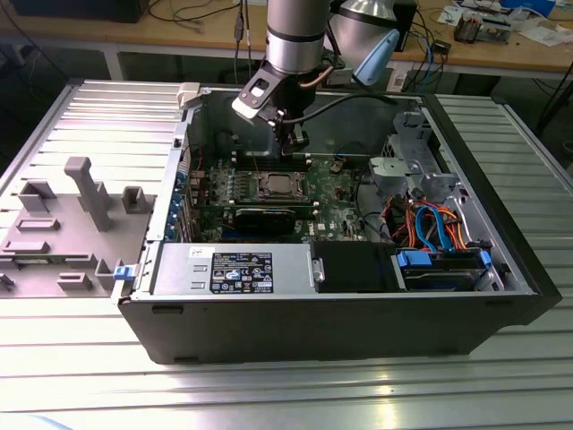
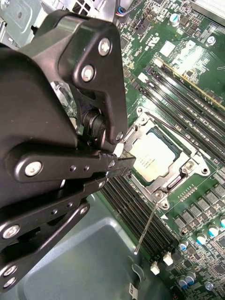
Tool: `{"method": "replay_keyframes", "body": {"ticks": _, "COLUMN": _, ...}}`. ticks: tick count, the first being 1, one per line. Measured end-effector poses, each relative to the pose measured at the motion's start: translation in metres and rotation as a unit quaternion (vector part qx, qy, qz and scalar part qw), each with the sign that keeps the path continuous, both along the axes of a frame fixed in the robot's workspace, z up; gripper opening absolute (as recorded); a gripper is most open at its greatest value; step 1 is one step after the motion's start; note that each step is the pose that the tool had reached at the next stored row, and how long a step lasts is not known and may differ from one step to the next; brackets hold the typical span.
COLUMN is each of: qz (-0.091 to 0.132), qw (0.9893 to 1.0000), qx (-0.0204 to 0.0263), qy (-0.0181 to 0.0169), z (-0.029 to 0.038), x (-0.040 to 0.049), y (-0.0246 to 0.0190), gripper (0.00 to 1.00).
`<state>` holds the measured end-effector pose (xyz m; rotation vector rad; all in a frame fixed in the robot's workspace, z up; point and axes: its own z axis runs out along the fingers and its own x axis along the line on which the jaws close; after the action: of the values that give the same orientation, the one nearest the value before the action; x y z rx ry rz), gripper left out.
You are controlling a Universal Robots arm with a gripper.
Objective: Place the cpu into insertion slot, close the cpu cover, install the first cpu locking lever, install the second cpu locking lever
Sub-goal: 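Install the first cpu locking lever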
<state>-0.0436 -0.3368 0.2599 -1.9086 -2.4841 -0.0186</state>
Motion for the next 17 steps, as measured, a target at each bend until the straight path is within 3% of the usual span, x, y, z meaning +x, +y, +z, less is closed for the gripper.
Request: {"method": "replay_keyframes", "body": {"ticks": 17, "qz": 0.006, "qw": 1.0, "qx": 0.0012, "qy": 0.0, "z": 0.0, "x": 0.0, "y": -0.0002, "gripper": 0.11}}
